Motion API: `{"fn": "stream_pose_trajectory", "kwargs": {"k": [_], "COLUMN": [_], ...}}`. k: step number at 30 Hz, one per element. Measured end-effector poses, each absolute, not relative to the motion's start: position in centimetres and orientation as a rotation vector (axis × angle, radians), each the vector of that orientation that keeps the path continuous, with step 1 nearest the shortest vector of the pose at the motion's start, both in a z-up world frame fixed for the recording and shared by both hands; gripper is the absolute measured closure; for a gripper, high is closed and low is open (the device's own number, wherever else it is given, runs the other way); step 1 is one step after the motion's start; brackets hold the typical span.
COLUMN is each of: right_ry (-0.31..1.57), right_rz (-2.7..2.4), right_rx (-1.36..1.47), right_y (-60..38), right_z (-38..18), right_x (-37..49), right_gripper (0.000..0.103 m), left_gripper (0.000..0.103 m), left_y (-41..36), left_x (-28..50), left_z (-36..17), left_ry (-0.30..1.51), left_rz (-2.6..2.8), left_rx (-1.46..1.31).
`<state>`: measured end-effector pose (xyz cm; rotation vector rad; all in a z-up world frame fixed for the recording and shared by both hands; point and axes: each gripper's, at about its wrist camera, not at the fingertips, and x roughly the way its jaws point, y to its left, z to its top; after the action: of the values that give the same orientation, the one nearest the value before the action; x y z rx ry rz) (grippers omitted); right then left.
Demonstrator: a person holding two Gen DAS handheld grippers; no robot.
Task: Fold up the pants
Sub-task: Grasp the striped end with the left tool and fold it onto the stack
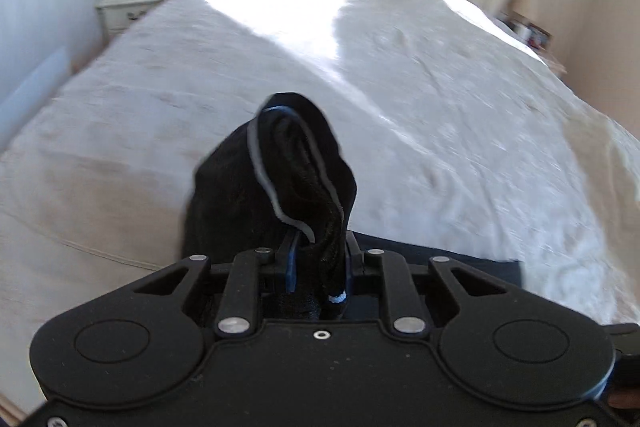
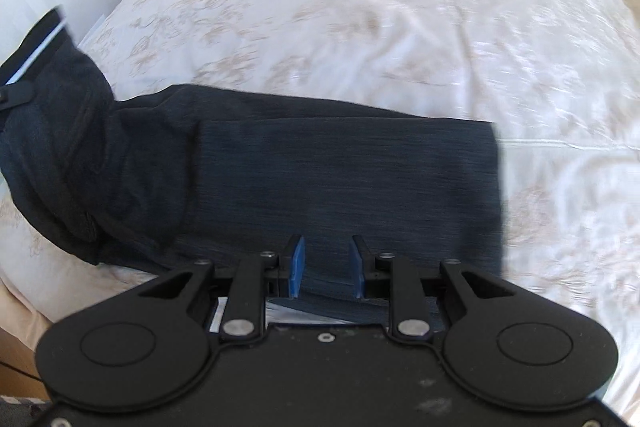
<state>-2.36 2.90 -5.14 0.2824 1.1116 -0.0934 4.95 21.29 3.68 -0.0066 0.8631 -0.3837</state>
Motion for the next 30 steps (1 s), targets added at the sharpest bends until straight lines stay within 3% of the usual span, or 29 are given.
{"fn": "stream_pose_trajectory", "kwargs": {"k": [9,15,22,30], "right_ry": [1.106,1.081,1.067,1.072], "right_rz": [-0.12,-0.086,-0.036,0.0], "right_rx": [0.309,0.342,0.364,0.488], "right_y": [-5.0,-6.7,-5.0,-3.6], "right_z": [-5.2,-4.8,-4.9,-5.9], "right_x": [-5.4,-5.5,-3.4,-2.1], "right_gripper": [0.076,0.075,0.075,0.071], "left_gripper": [0.071,0.065,0.067,0.067], "left_y": [8.7,10.7,13.1,15.3], "left_x": [2.6,1.3,0.9,1.5], "left_z": [-3.3,-2.6,-1.2,-1.5], "left_ry": [1.088,1.09,1.081,1.063], "left_rz": [-0.428,-0.41,-0.488,-0.372], "left_rx": [0.091,0.032,-0.046,0.119]}}
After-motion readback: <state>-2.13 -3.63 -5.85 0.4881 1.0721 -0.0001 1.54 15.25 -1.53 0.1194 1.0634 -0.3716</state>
